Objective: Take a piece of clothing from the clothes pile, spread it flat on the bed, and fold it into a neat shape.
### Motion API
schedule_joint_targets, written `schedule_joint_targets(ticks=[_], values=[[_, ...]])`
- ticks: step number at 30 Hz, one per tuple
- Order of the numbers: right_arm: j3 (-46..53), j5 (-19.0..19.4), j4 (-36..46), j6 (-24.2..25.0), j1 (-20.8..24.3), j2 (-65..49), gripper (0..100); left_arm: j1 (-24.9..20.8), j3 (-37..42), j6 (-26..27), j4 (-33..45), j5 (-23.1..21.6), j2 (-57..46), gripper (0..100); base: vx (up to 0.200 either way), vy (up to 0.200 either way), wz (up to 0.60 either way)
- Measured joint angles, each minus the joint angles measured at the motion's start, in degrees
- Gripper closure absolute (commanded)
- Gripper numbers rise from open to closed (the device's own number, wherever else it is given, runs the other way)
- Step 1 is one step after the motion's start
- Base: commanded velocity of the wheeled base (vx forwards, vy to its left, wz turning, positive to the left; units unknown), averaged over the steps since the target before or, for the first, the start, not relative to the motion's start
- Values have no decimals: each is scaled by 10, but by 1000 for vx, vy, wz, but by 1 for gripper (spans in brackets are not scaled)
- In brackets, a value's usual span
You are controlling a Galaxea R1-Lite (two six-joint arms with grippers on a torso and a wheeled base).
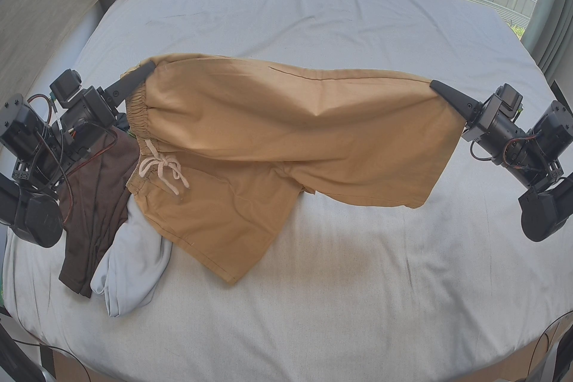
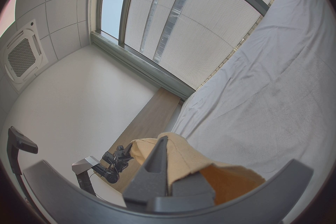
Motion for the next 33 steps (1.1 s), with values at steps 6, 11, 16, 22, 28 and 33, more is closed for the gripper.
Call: schedule_joint_targets(ticks=[6,11,16,22,28,33], values=[[-5,-2,0,1,-2,4,100,6,-3,-1,0,0,1,100,0,0,0],[-7,-8,0,0,-2,8,100,3,-3,-3,0,2,1,100,0,0,0],[-10,-9,0,1,-4,9,100,0,-3,-4,0,3,0,100,0,0,0],[-8,-9,0,2,-4,-5,100,-6,-2,-7,0,2,-14,100,0,0,0],[5,-6,2,3,1,-38,100,-16,15,-10,0,-3,-44,100,0,0,0],[16,-3,6,3,5,-70,100,-25,40,-39,0,-20,-85,100,0,0,0]])
